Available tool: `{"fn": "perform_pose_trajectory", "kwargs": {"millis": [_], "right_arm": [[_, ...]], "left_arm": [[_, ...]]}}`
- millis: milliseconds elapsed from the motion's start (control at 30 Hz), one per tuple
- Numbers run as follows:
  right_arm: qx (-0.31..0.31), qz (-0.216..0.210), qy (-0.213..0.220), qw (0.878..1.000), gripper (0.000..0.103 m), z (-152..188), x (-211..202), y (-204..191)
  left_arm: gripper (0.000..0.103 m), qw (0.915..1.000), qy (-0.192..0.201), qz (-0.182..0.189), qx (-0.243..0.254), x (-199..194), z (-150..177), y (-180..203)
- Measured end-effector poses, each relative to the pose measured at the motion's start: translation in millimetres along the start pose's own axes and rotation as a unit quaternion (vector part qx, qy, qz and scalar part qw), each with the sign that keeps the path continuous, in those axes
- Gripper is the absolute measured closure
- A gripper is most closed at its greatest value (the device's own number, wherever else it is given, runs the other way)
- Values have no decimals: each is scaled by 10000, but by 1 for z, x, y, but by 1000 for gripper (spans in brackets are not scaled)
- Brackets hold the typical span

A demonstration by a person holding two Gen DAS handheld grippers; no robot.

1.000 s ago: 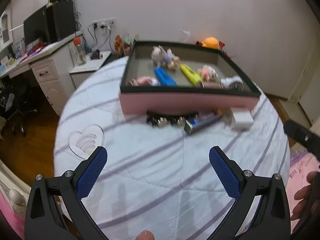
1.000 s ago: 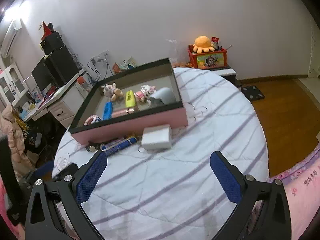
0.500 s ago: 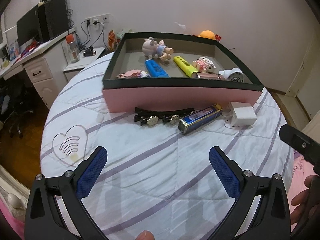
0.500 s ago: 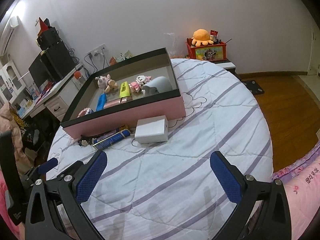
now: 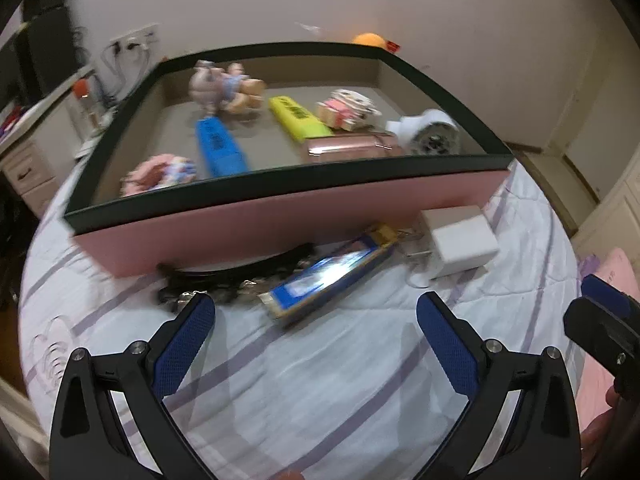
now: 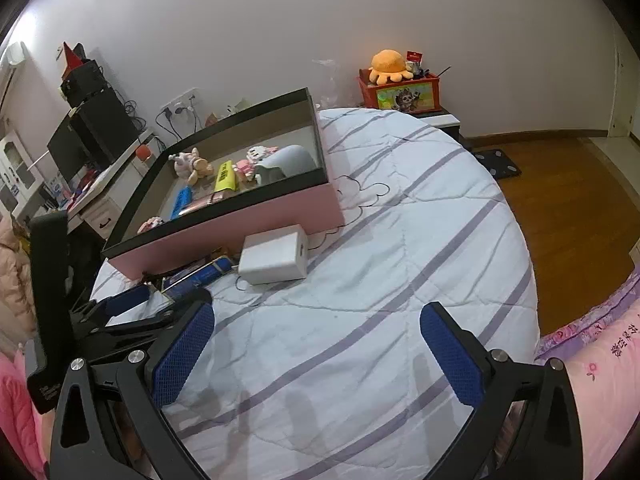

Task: Organize rigid objects
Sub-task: 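Reach the left gripper to the blue-and-gold box and close on it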

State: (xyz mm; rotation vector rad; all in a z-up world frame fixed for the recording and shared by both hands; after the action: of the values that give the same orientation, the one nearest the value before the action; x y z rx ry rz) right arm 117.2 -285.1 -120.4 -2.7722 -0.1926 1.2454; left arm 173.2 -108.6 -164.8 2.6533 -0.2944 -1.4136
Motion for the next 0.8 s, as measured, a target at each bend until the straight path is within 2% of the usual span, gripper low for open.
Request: {"fn": "perform_pose_trajectory", "kwargs": {"millis": [133, 200, 300, 367, 400, 633, 733, 800], "right_arm": [[38, 23, -35, 10000, 0, 1, 3, 5], [45, 36, -57, 10000, 0, 2, 4, 6], [72, 37, -83, 9999, 0, 2, 8, 7], [73, 27, -99, 9999, 0, 2, 10, 6], [67, 19, -104, 9999, 0, 2, 11, 6], [77, 44, -124, 9999, 0, 1, 13, 8], [104, 68, -126, 9998, 0, 1, 14, 11], [118, 76, -130, 9998, 0, 1, 14, 12]], "left_arm": [[4, 9996, -58, -111, 258, 10, 4, 10], [5, 9994, -50, -28, 338, 10, 5, 13], [13, 9989, -38, 114, 460, 7, 6, 18], [31, 9982, -26, 188, 572, 4, 9, 22], [34, 9978, -36, 221, 617, 3, 9, 23], [38, 9960, -129, 554, 693, 0, 9, 28], [38, 9956, -145, 545, 753, 4, 7, 28], [32, 9947, -168, 593, 825, 7, 5, 32]]}}
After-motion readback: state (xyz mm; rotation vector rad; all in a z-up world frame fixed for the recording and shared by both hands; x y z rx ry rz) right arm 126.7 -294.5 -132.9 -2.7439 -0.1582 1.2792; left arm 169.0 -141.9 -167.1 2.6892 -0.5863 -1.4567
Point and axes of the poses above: each gripper's, at about its wrist camera, not at the fingertips, and x roughly the way its jaws point, y to its right, z to its underside, the point moved 6 cm from there along x, roughly the way its jaws point, and after that the axes turned 11 degrees about -x, right-handed, at the moved point
